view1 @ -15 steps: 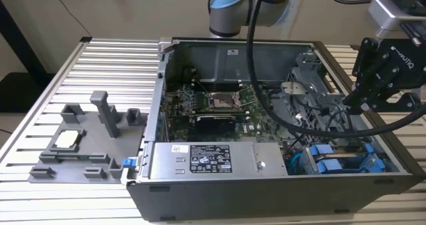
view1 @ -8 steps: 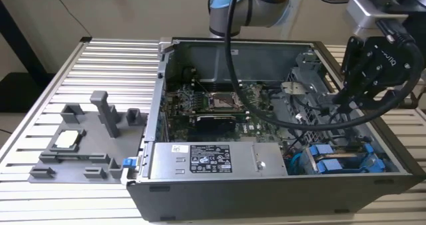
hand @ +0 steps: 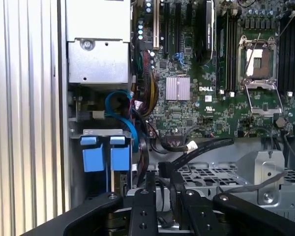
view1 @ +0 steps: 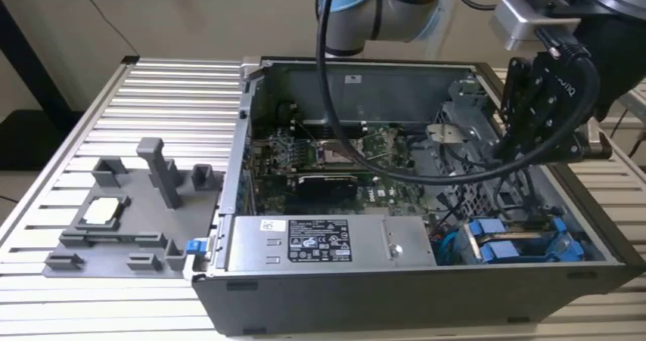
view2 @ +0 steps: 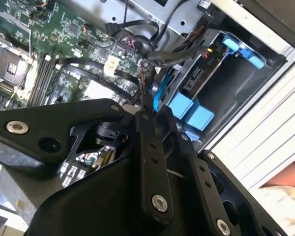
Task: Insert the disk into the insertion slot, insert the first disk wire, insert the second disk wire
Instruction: 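Insert the second disk wire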
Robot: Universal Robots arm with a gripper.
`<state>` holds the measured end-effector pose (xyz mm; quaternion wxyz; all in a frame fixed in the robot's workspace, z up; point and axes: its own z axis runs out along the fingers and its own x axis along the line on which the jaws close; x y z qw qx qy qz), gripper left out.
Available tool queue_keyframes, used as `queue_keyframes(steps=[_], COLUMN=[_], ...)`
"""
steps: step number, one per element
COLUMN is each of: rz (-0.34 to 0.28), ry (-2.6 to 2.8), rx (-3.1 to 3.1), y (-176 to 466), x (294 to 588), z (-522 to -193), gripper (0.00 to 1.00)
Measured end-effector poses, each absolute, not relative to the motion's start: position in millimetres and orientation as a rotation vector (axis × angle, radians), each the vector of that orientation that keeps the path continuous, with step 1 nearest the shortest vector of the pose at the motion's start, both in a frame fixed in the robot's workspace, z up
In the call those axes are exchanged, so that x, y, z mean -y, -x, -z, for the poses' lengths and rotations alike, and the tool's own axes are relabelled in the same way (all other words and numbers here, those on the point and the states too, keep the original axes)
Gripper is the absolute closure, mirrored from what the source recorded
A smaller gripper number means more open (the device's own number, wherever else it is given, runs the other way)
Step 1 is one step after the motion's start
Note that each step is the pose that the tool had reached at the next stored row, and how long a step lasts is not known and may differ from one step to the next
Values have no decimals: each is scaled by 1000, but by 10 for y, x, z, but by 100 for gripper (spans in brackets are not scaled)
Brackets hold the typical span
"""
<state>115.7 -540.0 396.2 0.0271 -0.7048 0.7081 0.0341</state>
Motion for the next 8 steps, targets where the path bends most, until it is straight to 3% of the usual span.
queue_keyframes(steps=[8], rz=[-94], ry=[2181], rx=[-2177], y=[-999], x=[5373], z=[-3945], gripper=[73])
